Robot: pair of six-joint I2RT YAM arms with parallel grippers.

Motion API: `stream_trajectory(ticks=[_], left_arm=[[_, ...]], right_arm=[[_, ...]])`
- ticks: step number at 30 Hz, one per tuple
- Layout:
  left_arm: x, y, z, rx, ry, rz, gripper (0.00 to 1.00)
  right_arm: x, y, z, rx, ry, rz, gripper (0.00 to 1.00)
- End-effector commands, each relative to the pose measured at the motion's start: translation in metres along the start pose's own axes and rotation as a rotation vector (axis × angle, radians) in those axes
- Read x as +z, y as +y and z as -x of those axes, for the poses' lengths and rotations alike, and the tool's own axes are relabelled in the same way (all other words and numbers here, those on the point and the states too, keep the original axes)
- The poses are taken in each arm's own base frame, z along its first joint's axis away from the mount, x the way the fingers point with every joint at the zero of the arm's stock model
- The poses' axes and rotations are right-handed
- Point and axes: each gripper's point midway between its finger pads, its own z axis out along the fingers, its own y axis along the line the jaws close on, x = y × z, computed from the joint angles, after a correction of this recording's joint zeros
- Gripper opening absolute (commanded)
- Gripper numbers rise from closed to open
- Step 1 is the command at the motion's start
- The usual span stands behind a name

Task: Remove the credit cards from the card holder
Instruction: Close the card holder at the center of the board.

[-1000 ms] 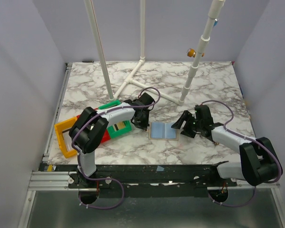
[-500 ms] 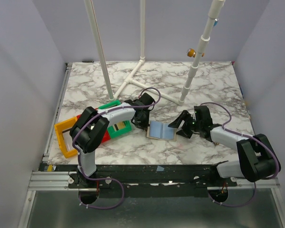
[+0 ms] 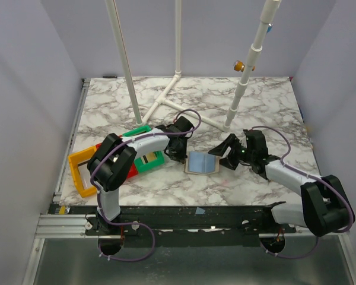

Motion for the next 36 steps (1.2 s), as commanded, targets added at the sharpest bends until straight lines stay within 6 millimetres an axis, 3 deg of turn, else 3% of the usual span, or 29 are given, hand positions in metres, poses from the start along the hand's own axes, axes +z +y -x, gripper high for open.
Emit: stream_trajectory(ticks=[1,17,30,36], left_arm=[[0.003,-0.007,-0.004,0.011,0.005,-0.022,0.0],[-0.005,-0.012,-0.002,0.013,-0.008,-0.042,0.0],[-0.013,-0.016,-0.002,0.012,-0.02,-0.065,0.0],[-0.017,-0.018,-0.001,0.014,-0.023,-0.076,0.0]], right_arm=[[0.004,0.016,-0.009,0.017,0.055,0.102,0.77],[0.012,0.034,-0.004,0.038,0.058,0.163,0.76],[0.034,0.051,-0.016,0.014,0.069,0.159,0.76],[0.05,0.046,-0.019,0.03,0.06,0.12,0.75]])
